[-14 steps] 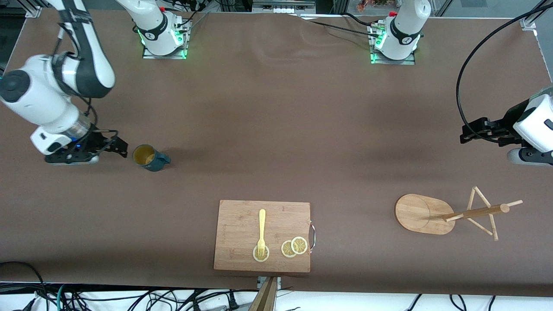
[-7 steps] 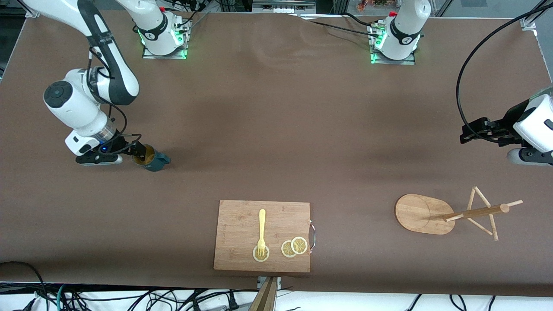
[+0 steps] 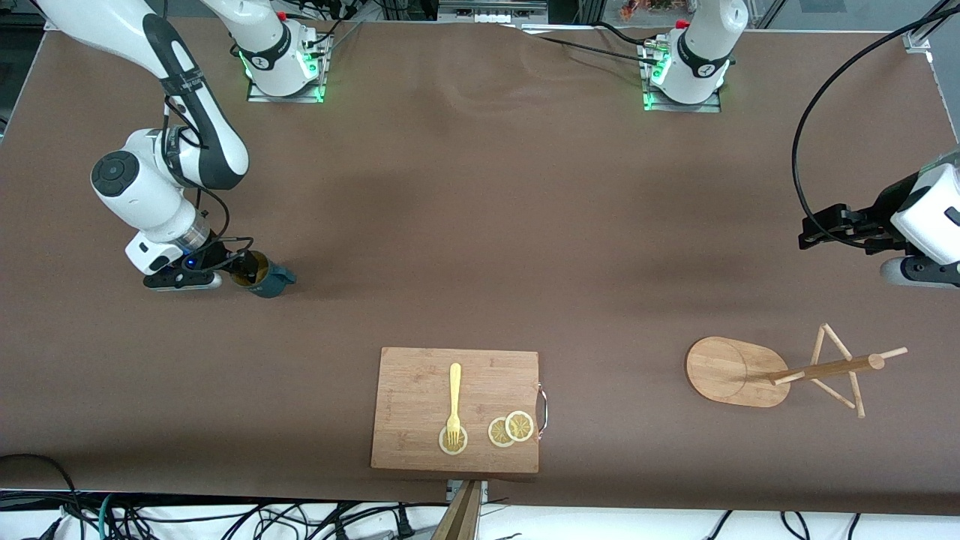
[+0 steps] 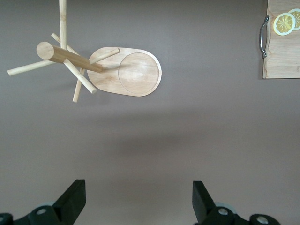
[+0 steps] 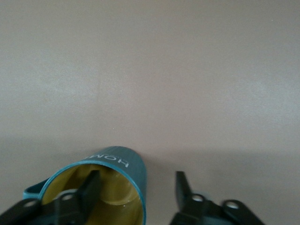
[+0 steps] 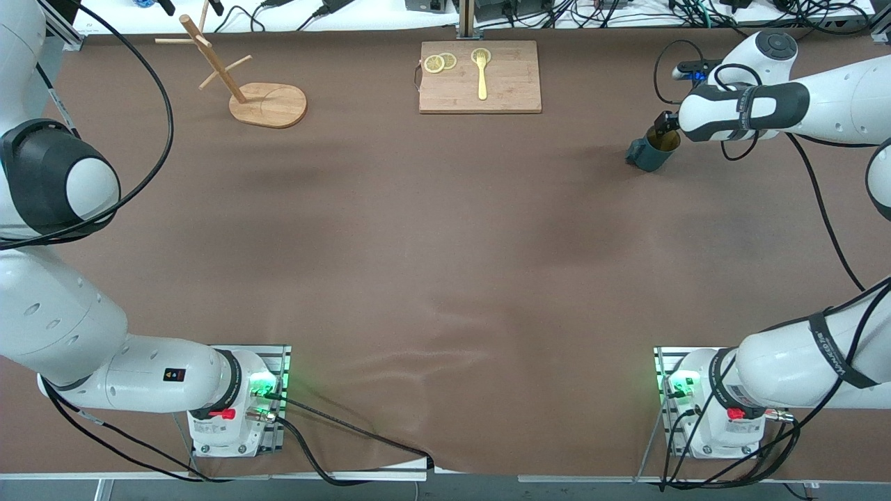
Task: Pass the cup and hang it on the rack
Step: 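Reach the right gripper down to the teal mug rim and grasp it, then carry the teal mug with the right gripper toward the table middle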
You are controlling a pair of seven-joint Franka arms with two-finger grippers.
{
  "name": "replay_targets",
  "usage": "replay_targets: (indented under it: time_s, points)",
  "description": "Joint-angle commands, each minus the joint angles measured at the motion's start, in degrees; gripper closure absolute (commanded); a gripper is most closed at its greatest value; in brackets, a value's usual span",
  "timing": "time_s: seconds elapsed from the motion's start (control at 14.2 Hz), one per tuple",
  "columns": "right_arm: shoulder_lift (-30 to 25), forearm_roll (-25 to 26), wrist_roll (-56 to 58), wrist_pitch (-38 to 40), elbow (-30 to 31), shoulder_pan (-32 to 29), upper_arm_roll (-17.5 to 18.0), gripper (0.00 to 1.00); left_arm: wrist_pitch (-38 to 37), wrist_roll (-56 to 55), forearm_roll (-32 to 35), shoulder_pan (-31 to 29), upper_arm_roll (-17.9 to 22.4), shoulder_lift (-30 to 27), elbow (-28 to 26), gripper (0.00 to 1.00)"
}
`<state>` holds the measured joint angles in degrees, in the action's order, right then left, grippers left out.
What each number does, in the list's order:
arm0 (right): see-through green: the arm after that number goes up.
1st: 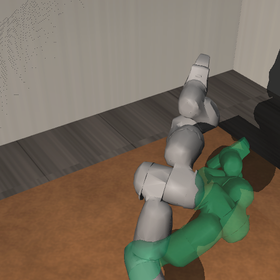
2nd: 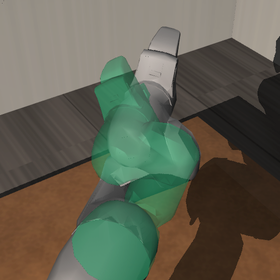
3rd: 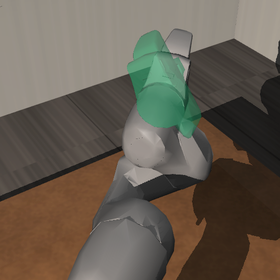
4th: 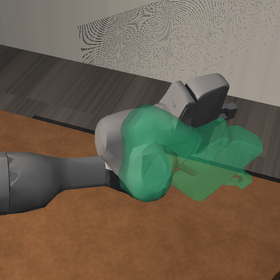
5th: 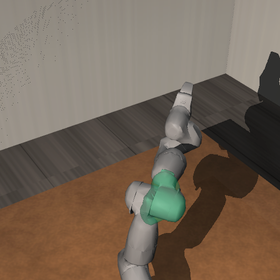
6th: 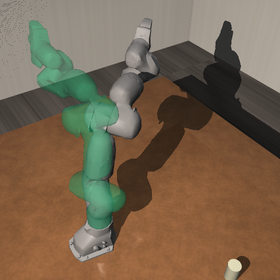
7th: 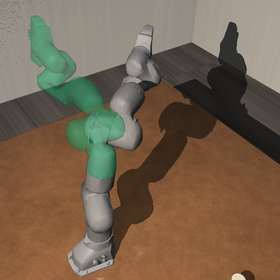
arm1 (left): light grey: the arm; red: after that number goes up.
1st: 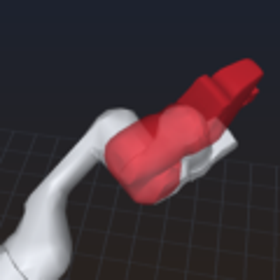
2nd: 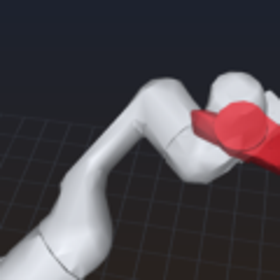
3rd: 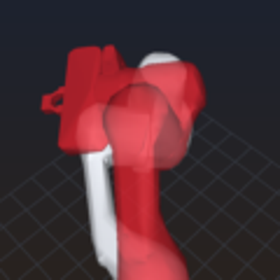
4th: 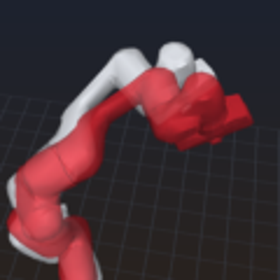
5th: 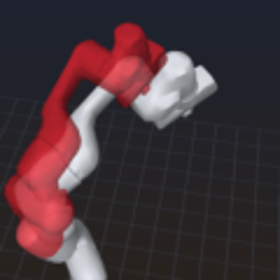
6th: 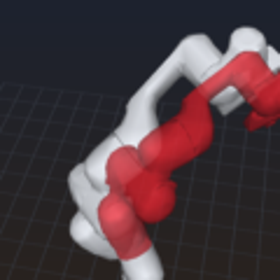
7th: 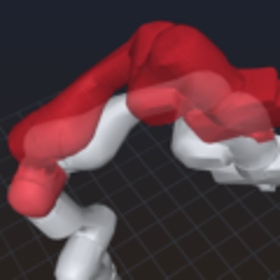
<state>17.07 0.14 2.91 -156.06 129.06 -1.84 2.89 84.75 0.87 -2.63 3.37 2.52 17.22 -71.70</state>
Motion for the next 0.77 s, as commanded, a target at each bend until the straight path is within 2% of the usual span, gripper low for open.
replay_targets:
  time_s: [0.0, 0.7]
  points:
    - [-0.1, 0.7, 1.7, 1.0, 0.8, -0.2, -0.1, 1.00, -0.7, -0.1, 0.5, 0.3, 0.3, 1.0, 2.2, 0.00]
    - [-1.1, 0.7, 3.5, 2.6, -0.6, -0.1, 0.0, 1.00, -0.8, -0.1, 0.5, 0.3, 0.3, 1.0, 2.2, 0.00]
